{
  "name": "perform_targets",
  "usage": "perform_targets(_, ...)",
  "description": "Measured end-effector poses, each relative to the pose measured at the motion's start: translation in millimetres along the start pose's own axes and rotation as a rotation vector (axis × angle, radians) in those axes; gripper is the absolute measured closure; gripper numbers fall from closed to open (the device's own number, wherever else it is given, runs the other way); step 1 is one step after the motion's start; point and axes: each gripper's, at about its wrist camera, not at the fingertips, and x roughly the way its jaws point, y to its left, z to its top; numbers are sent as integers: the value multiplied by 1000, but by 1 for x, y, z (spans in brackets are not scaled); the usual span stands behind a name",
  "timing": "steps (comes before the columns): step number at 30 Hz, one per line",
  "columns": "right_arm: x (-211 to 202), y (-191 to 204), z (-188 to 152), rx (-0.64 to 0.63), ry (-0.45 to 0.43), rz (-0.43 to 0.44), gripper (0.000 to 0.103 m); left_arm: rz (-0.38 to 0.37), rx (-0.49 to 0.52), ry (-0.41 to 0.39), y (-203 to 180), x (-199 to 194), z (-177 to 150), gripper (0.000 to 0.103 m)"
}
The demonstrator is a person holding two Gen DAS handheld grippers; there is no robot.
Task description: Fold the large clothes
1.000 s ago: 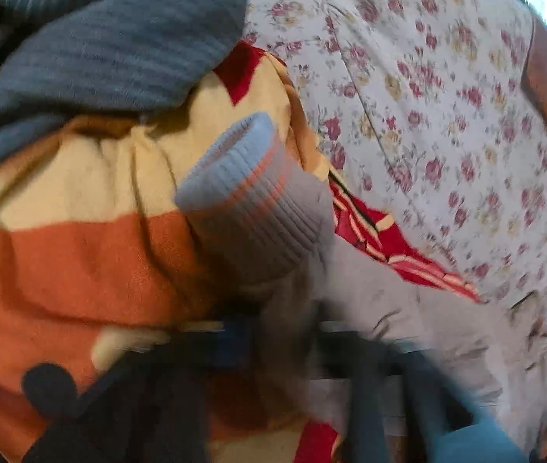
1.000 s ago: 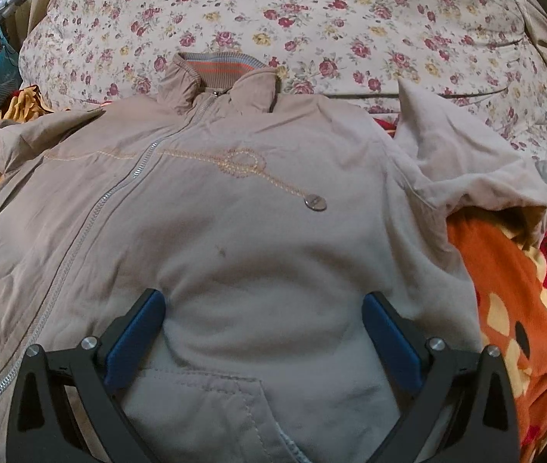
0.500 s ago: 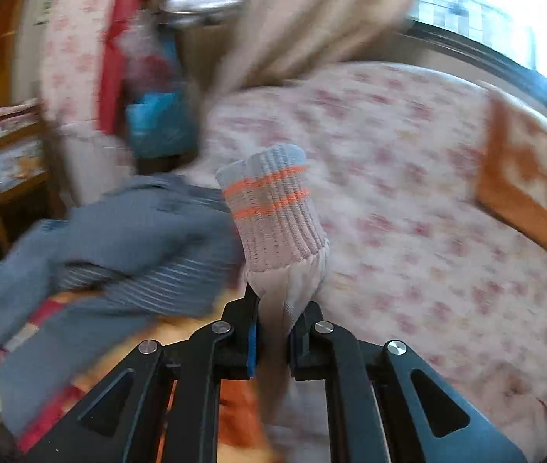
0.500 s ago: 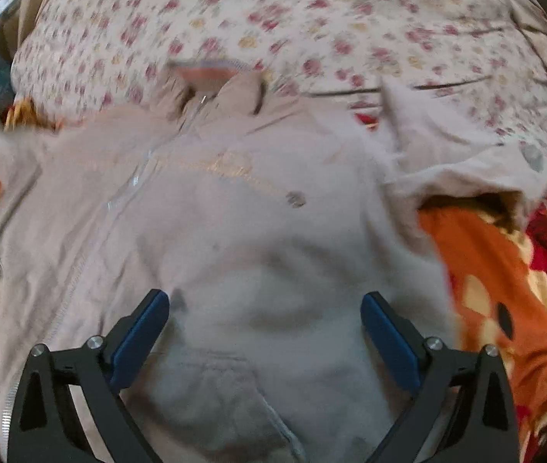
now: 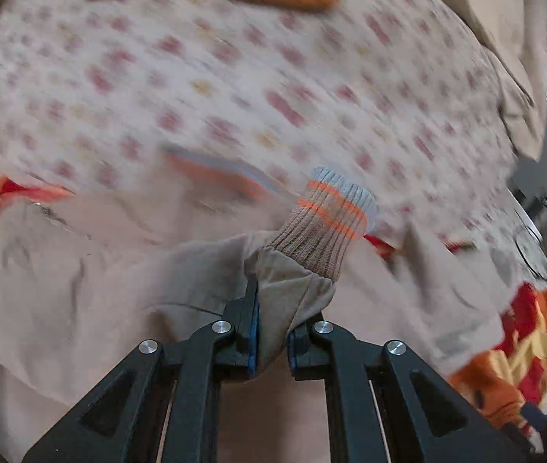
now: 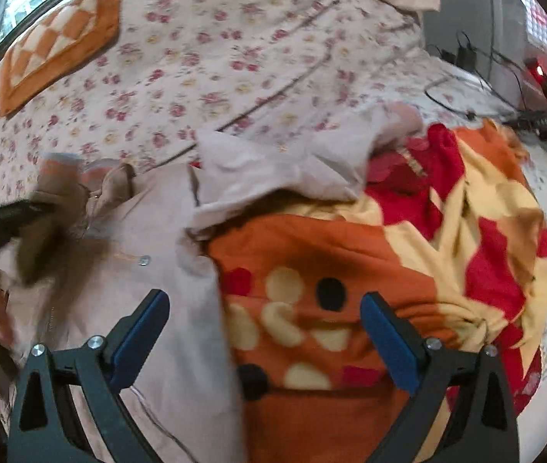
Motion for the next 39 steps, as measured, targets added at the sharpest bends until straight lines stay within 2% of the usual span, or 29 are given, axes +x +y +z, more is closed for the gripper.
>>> perform_targets(3, 0, -17, 1, 26, 10, -1, 2, -42, -12, 42, -31, 17, -19, 99)
perform_targets(5, -1, -25, 3, 38, 3, 0, 2, -43, 2, 78, -46, 29, -34, 99)
perform_targets(8, -2, -34, 2, 49, -1, 5, 2, -17, -6, 117, -42, 36, -45, 96)
perform_targets(11, -2, -37, 4, 63, -2, 14, 2, -39, -55, 180, -33, 40, -52, 92)
perform_targets(13, -3, -36, 7, 62, -11, 9, 2, -72, -53, 180, -31, 31, -54, 88)
perform_targets(16, -7, -31, 11, 77, -37, 3, 2, -160, -73, 192, -23, 12, -55, 79)
perform_targets(17, -9, -30, 12, 77, -44, 2, 2, -226, -87, 192, -16, 0, -55, 69)
perform_targets(18, -12, -26, 13, 76, -59, -2, 2, -260, -92, 189, -14, -7, -56, 63)
perform_targets(20, -16, -21, 13, 78, -78, -1, 2, -322, -95, 186, -2, -26, -59, 57)
perform_targets(22, -18, -12, 15, 79, -87, -2, 2, -362, -101, 197, 13, -42, -62, 57)
perform_targets(26, -20, 9, 15, 71, -102, 1, 2, -307, -128, 187, 56, -78, -65, 57)
perform_targets(29, -17, 28, 4, 19, -99, -62, 2, -211, -158, 179, 98, -124, -75, 57)
perform_targets(32, -21, 45, -3, -57, -105, -64, 3, -206, -146, 146, 127, -155, -80, 57)
perform_targets(35, -29, 55, -8, -55, -148, 15, 2, -182, -132, 88, 149, -164, -77, 57)
perform_targets(37, -27, 61, -8, -33, -132, 105, 2, -199, -170, 86, 163, -154, -68, 57)
perform_targets(39, -21, 74, -7, -23, -131, 173, 3, -180, -196, 66, 176, -145, -57, 57)
